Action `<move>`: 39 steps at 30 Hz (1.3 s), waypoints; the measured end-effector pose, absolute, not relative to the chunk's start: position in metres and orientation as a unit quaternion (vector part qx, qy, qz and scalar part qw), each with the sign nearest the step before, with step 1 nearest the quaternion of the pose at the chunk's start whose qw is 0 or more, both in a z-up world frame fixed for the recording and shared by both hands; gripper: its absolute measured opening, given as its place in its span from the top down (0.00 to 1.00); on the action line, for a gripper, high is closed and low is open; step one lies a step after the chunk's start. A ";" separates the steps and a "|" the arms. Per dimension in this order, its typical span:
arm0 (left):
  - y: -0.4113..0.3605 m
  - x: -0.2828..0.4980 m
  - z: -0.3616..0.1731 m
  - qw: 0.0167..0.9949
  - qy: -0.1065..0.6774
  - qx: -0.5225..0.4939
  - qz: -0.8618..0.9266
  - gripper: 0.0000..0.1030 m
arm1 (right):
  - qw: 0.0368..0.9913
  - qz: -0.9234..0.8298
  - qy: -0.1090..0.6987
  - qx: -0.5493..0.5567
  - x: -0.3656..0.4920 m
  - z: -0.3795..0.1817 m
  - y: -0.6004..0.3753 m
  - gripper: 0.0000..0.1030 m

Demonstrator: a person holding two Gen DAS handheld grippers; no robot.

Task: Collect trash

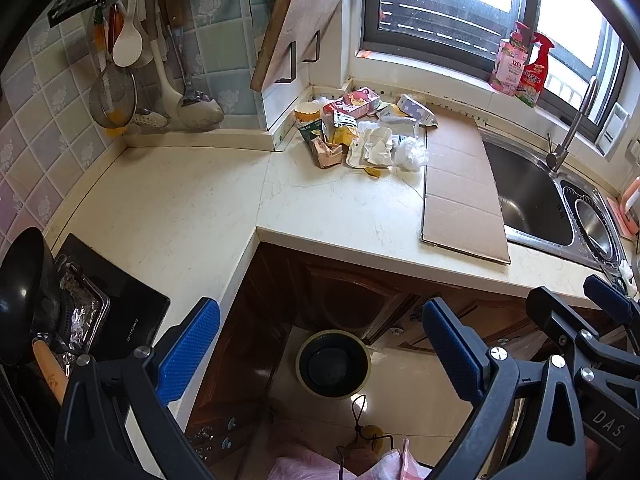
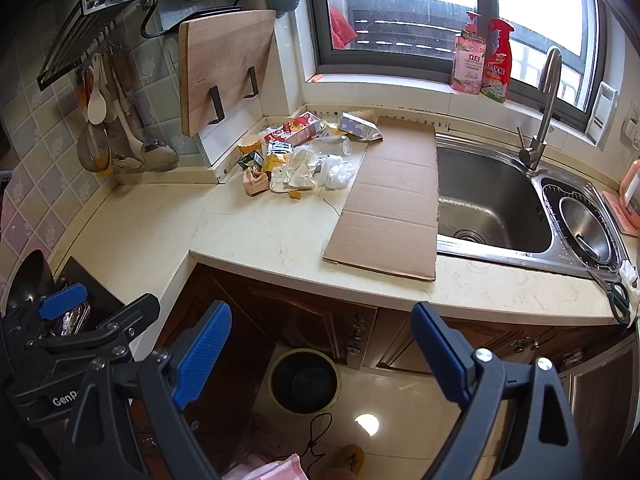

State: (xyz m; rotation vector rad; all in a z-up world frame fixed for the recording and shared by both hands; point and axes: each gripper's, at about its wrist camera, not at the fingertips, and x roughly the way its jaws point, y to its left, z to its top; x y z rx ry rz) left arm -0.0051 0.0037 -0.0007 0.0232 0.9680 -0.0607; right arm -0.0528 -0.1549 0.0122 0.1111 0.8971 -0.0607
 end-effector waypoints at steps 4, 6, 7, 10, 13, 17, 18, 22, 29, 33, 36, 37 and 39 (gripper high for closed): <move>0.003 -0.005 -0.001 0.885 0.465 0.011 -0.027 0.03 | 0.899 -0.025 0.433 0.053 -0.054 0.013 -0.156 0.11; 0.001 -0.011 -0.002 0.886 0.462 0.009 -0.024 0.03 | 0.900 -0.021 0.433 0.052 -0.055 0.012 -0.157 0.11; 0.001 -0.013 -0.001 0.887 0.460 0.008 -0.023 0.03 | 0.900 -0.019 0.433 0.051 -0.056 0.012 -0.158 0.11; 0.000 -0.016 -0.001 0.891 0.453 0.005 -0.019 0.03 | 0.901 -0.012 0.431 0.049 -0.057 0.013 -0.159 0.11; -0.001 -0.019 -0.001 0.893 0.450 0.002 -0.017 0.03 | 0.902 -0.004 0.429 0.045 -0.056 0.014 -0.161 0.11; -0.003 -0.020 -0.002 0.892 0.452 -0.006 -0.015 0.03 | 0.904 0.005 0.426 0.039 -0.056 0.014 -0.163 0.11; -0.004 -0.021 -0.003 0.891 0.453 -0.008 -0.014 0.03 | 0.904 0.008 0.426 0.037 -0.056 0.014 -0.164 0.11; -0.009 -0.020 -0.006 0.886 0.463 -0.013 -0.016 0.03 | 0.905 0.019 0.424 0.033 -0.056 0.015 -0.170 0.11; -0.020 -0.024 -0.006 0.886 0.464 -0.015 0.001 0.03 | 0.902 0.044 0.428 0.024 -0.056 0.012 -0.177 0.11; -0.025 -0.021 -0.002 0.886 0.464 -0.004 0.002 0.02 | 0.903 0.051 0.425 0.029 -0.054 0.015 -0.183 0.11; -0.025 -0.014 0.000 0.886 0.463 0.002 0.000 0.02 | 0.906 0.052 0.419 0.034 -0.047 0.018 -0.188 0.11; -0.025 -0.010 0.001 0.886 0.463 0.002 0.001 0.02 | 0.906 0.053 0.419 0.037 -0.043 0.019 -0.190 0.11; -0.023 0.001 0.002 0.886 0.463 -0.001 0.002 0.02 | 0.903 0.058 0.423 0.050 -0.032 0.018 -0.196 0.11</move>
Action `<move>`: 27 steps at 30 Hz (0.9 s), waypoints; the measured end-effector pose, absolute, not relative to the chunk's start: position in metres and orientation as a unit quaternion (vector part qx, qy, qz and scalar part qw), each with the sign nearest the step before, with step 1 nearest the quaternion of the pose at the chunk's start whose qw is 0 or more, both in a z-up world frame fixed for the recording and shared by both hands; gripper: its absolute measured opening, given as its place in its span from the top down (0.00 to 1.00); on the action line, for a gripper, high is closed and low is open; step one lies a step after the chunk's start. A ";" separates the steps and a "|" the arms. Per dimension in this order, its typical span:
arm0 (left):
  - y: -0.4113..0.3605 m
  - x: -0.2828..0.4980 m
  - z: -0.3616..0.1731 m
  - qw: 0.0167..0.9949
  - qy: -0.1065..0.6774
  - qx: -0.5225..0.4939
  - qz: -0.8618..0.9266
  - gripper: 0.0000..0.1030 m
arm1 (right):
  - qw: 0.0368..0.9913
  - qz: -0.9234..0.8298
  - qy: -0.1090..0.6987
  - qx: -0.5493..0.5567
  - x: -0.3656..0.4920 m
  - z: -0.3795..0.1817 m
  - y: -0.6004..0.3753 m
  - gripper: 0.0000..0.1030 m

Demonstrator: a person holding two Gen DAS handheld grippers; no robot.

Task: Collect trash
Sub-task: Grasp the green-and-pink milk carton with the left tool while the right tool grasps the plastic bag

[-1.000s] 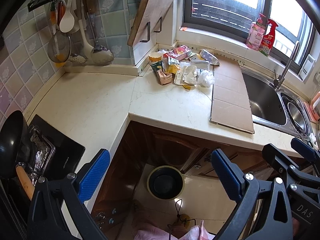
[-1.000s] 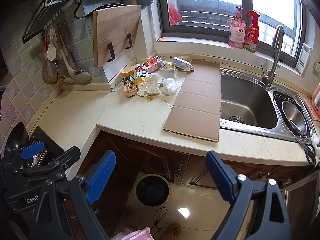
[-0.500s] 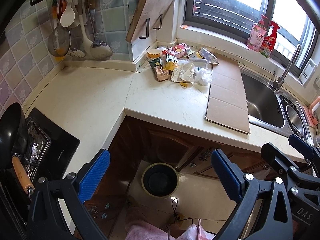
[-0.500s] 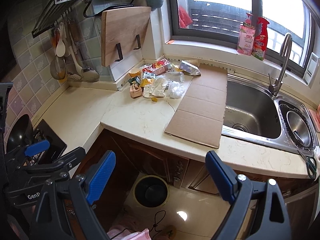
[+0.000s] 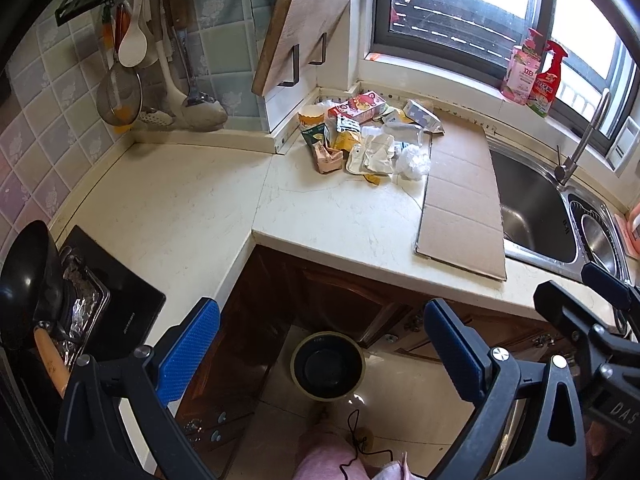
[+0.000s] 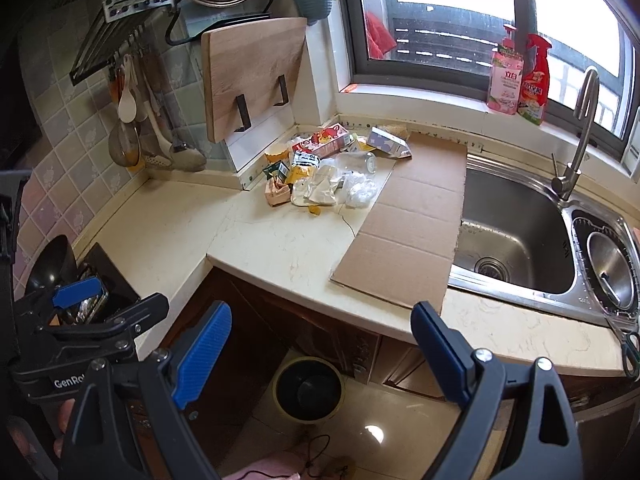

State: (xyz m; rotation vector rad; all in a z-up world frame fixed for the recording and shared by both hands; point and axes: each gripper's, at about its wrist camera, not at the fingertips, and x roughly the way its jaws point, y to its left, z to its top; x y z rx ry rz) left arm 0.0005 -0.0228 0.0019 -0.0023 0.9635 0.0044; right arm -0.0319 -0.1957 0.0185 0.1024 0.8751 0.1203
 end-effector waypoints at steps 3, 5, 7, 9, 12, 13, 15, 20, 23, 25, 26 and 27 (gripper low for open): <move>-0.019 0.019 0.000 0.885 0.465 -0.006 0.002 0.02 | 0.898 0.063 0.431 0.062 -0.012 0.018 -0.204 0.11; -0.017 0.035 -0.001 0.885 0.465 -0.005 0.003 0.02 | 0.898 0.060 0.432 0.057 0.003 0.018 -0.207 0.11; -0.015 0.054 -0.003 0.887 0.462 -0.004 0.004 0.02 | 0.900 0.056 0.430 0.050 0.018 0.018 -0.210 0.11; -0.011 0.077 -0.008 0.888 0.459 -0.010 0.002 0.02 | 0.901 0.049 0.429 0.042 0.034 0.016 -0.213 0.11; -0.005 0.119 -0.021 0.888 0.459 -0.024 0.000 0.02 | 0.901 0.042 0.430 0.031 0.065 0.012 -0.217 0.11; -0.003 0.134 -0.027 0.887 0.460 -0.028 0.002 0.02 | 0.901 0.040 0.431 0.026 0.077 0.008 -0.218 0.11; 0.001 0.162 -0.038 0.886 0.461 -0.039 0.004 0.02 | 0.897 0.037 0.440 0.021 0.100 -0.001 -0.219 0.16; 0.006 0.230 -0.071 0.880 0.470 -0.058 0.015 0.02 | 0.878 0.044 0.475 0.037 0.165 -0.034 -0.223 0.22; 0.006 0.265 -0.089 0.877 0.475 -0.063 0.024 0.02 | 0.868 0.047 0.491 0.052 0.195 -0.055 -0.227 0.26; 0.005 0.286 -0.101 0.874 0.480 -0.070 0.027 0.02 | 0.861 0.048 0.502 0.063 0.214 -0.070 -0.230 0.29; 0.004 0.296 -0.107 0.873 0.482 -0.072 0.029 0.02 | 0.858 0.049 0.506 0.069 0.224 -0.077 -0.231 0.29; 0.004 0.305 -0.112 0.871 0.484 -0.072 0.031 0.02 | 0.856 0.049 0.509 0.072 0.231 -0.083 -0.231 0.30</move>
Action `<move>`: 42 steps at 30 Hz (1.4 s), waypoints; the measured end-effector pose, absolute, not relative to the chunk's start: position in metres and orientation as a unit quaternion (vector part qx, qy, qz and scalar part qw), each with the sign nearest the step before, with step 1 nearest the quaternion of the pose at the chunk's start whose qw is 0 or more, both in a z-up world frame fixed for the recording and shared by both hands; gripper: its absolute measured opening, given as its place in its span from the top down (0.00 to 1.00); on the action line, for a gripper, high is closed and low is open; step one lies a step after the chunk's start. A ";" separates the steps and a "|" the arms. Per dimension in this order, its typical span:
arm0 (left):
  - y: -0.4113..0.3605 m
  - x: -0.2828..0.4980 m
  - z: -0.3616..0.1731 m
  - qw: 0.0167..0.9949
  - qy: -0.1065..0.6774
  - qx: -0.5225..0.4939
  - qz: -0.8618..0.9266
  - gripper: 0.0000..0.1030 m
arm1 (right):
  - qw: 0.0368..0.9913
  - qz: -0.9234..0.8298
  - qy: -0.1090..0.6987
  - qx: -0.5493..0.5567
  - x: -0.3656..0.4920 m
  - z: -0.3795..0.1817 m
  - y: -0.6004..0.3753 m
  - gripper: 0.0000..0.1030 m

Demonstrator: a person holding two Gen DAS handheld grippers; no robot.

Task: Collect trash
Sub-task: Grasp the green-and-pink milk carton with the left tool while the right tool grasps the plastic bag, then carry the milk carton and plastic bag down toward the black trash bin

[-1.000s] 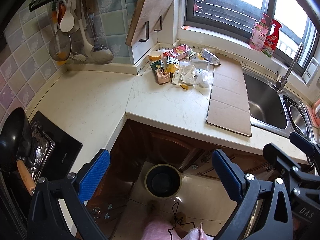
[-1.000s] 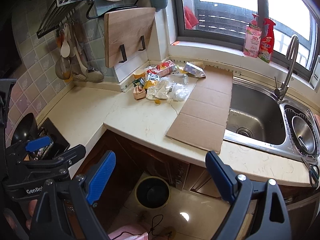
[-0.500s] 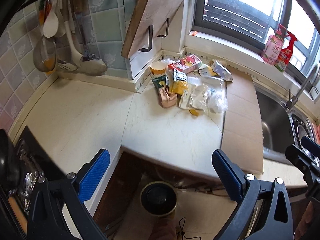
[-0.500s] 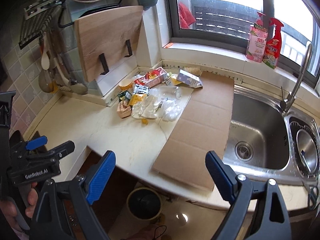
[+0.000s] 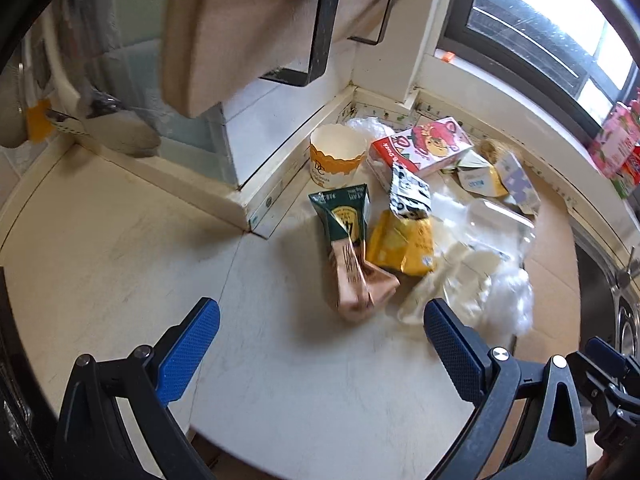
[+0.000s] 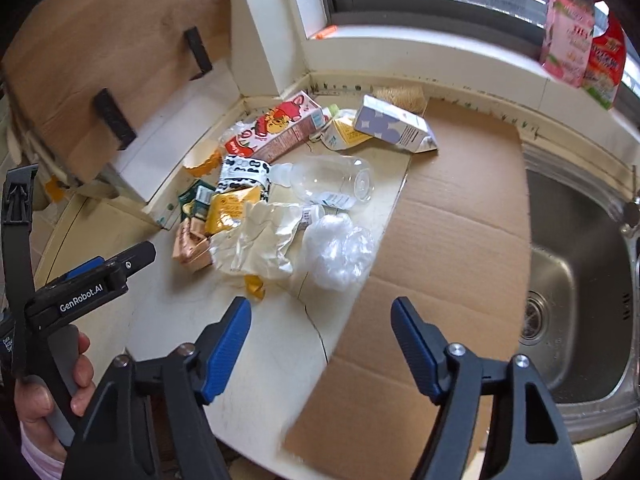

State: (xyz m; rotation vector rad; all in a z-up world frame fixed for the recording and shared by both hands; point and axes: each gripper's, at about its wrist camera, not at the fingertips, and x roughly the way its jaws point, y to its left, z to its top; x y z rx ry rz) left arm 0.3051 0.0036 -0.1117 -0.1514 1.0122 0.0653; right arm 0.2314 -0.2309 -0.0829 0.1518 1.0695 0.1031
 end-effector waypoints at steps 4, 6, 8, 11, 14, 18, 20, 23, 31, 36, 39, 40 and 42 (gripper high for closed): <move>0.004 0.337 -0.130 0.865 0.493 -0.077 0.041 0.02 | 0.848 0.041 0.520 0.091 0.260 -0.104 -0.234 0.32; 0.006 0.350 -0.137 0.863 0.497 -0.081 0.043 0.05 | 0.846 0.035 0.523 0.097 0.272 -0.111 -0.237 0.32; 0.008 0.363 -0.143 0.859 0.503 -0.087 0.045 0.06 | 0.843 0.033 0.526 0.105 0.282 -0.117 -0.239 0.32; 0.009 0.372 -0.149 0.860 0.498 -0.095 0.057 0.09 | 0.838 0.038 0.533 0.114 0.295 -0.125 -0.240 0.36; 0.006 0.372 -0.154 0.864 0.492 -0.079 0.073 0.09 | 0.831 0.040 0.543 0.111 0.304 -0.136 -0.237 0.40; 0.006 0.373 -0.166 0.855 0.509 -0.077 0.072 0.12 | 0.828 0.048 0.547 0.108 0.307 -0.142 -0.231 0.42; 0.007 0.372 -0.172 0.850 0.516 -0.078 0.074 0.12 | 0.830 0.048 0.546 0.101 0.307 -0.142 -0.228 0.42; 0.008 0.371 -0.177 0.847 0.520 -0.084 0.075 0.13 | 0.829 0.054 0.547 0.099 0.307 -0.143 -0.226 0.44; 0.004 0.360 -0.185 0.838 0.533 -0.097 0.063 0.61 | 0.831 0.074 0.541 0.103 0.304 -0.145 -0.221 0.58; 0.006 0.345 -0.178 0.845 0.521 -0.102 0.066 0.68 | 0.839 0.086 0.527 0.106 0.296 -0.136 -0.224 0.85; 0.007 0.331 -0.166 0.852 0.509 -0.101 0.067 0.69 | 0.842 0.085 0.519 0.118 0.285 -0.127 -0.230 0.93; 0.008 0.325 -0.161 0.855 0.504 -0.103 0.066 0.69 | 0.845 0.083 0.514 0.122 0.280 -0.122 -0.231 0.94; 0.009 0.312 -0.151 0.859 0.496 -0.108 0.065 0.69 | 0.852 0.083 0.502 0.126 0.271 -0.113 -0.232 0.96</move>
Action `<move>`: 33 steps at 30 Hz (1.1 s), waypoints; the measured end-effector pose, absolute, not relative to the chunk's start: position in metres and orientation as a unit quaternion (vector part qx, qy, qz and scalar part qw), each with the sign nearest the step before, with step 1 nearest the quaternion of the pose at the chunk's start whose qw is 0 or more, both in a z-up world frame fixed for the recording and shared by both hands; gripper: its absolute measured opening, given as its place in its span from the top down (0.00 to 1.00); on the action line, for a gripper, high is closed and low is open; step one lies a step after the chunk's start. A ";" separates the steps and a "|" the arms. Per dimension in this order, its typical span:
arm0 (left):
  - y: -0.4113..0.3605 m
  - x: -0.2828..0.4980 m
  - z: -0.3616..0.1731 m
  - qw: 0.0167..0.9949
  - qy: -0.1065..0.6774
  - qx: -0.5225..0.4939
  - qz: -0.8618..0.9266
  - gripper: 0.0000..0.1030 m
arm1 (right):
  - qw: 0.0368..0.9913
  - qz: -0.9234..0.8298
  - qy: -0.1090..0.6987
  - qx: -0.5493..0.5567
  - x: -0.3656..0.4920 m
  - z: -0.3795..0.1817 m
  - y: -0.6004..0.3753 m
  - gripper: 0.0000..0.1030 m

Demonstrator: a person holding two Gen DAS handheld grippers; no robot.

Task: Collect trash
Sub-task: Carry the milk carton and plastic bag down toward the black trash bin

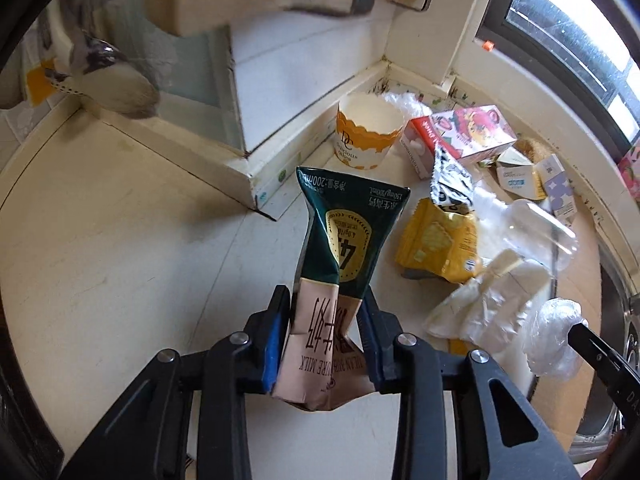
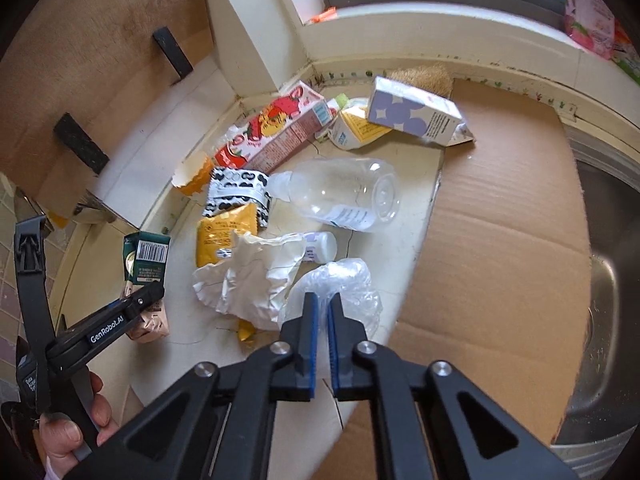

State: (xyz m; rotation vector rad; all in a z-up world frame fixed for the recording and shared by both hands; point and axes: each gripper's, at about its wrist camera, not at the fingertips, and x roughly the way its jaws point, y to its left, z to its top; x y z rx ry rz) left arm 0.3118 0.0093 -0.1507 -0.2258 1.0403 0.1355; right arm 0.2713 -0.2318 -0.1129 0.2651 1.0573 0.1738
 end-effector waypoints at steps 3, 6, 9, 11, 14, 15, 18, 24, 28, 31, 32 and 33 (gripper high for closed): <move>0.009 0.290 -0.132 0.867 0.482 -0.113 0.061 0.69 | 0.860 0.089 0.485 0.131 0.253 -0.095 -0.233 0.97; 0.012 0.260 -0.110 0.875 0.467 -0.116 0.055 0.69 | 0.866 0.098 0.472 0.134 0.228 -0.078 -0.233 0.97; 0.014 0.225 -0.091 0.881 0.456 -0.115 0.047 0.69 | 0.870 0.110 0.462 0.135 0.200 -0.062 -0.229 0.97; 0.013 0.204 -0.083 0.883 0.454 -0.113 0.040 0.69 | 0.870 0.121 0.458 0.137 0.179 -0.053 -0.225 0.97; 0.006 0.164 -0.077 0.883 0.455 -0.109 0.026 0.69 | 0.870 0.139 0.454 0.130 0.143 -0.043 -0.215 0.97; 0.004 0.150 -0.076 0.883 0.456 -0.108 0.021 0.69 | 0.870 0.146 0.454 0.127 0.131 -0.042 -0.212 0.97; -0.001 0.113 -0.080 0.881 0.462 -0.103 0.014 0.69 | 0.865 0.166 0.459 0.117 0.099 -0.042 -0.201 0.97; -0.001 0.053 -0.104 0.867 0.487 -0.100 0.014 0.69 | 0.844 0.196 0.488 0.102 0.045 -0.066 -0.180 0.97; 0.003 0.027 -0.135 0.852 0.514 -0.100 0.018 0.69 | 0.825 0.207 0.516 0.104 0.023 -0.102 -0.168 0.97; 0.006 0.012 -0.165 0.840 0.534 -0.093 0.025 0.69 | 0.811 0.209 0.535 0.111 0.015 -0.134 -0.159 0.97; 0.007 0.008 -0.178 0.836 0.541 -0.091 0.024 0.69 | 0.806 0.211 0.540 0.117 0.013 -0.147 -0.155 0.97; 0.008 0.006 -0.190 0.832 0.547 -0.089 0.023 0.69 | 0.802 0.212 0.546 0.122 0.013 -0.162 -0.152 0.97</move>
